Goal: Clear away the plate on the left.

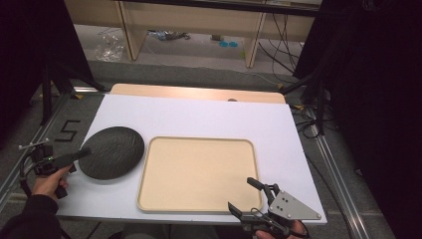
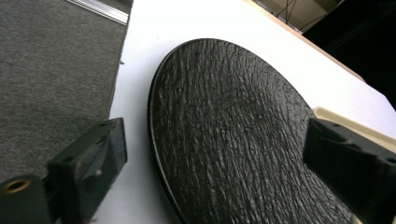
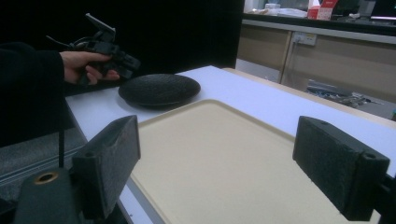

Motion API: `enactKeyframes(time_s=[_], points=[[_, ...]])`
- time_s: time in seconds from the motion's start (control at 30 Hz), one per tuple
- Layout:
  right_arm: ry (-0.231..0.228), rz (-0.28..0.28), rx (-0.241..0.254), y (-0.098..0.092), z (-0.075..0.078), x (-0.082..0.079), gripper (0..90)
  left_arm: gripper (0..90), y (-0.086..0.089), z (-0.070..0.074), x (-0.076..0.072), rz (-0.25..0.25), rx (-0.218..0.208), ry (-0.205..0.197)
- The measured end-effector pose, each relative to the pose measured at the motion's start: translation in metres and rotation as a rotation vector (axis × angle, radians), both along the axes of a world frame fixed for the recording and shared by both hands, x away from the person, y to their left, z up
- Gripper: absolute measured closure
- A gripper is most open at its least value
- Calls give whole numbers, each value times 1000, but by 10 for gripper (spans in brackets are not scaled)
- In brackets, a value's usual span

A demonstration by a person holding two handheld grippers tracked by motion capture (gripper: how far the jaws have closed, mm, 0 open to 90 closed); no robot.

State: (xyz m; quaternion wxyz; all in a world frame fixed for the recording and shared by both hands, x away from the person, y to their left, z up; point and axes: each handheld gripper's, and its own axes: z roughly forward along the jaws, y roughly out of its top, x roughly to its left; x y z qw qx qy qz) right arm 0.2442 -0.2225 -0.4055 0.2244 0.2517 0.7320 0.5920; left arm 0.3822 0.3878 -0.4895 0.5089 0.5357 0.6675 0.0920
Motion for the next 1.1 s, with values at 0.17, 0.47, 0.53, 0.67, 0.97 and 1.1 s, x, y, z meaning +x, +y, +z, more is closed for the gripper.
enactKeyframes(time_s=[0.17, 0.47, 0.53, 0.67, 0.97, 1.1], points=[[19, 1, -4, 1, 1, -2, 161, 106, 1, -2, 1, 2, -18, 20], [3, 2, -12, 1, 0, -1, 162, 180, 0, -3, 3, 10, -50, 59], [-7, 4, -10, 1, 0, -1, 165, 208, 0, -3, 5, 39, -49, 111], [4, 22, -12, 4, 0, -3, 168, 252, 3, -7, 6, 1, -76, 119], [-6, 39, -29, 4, 0, -3, 172, 300, 2, -15, 7, -35, -108, 147], [-5, 46, -33, 5, 0, -3, 172, 444, 4, -18, 6, 7, -124, 159]])
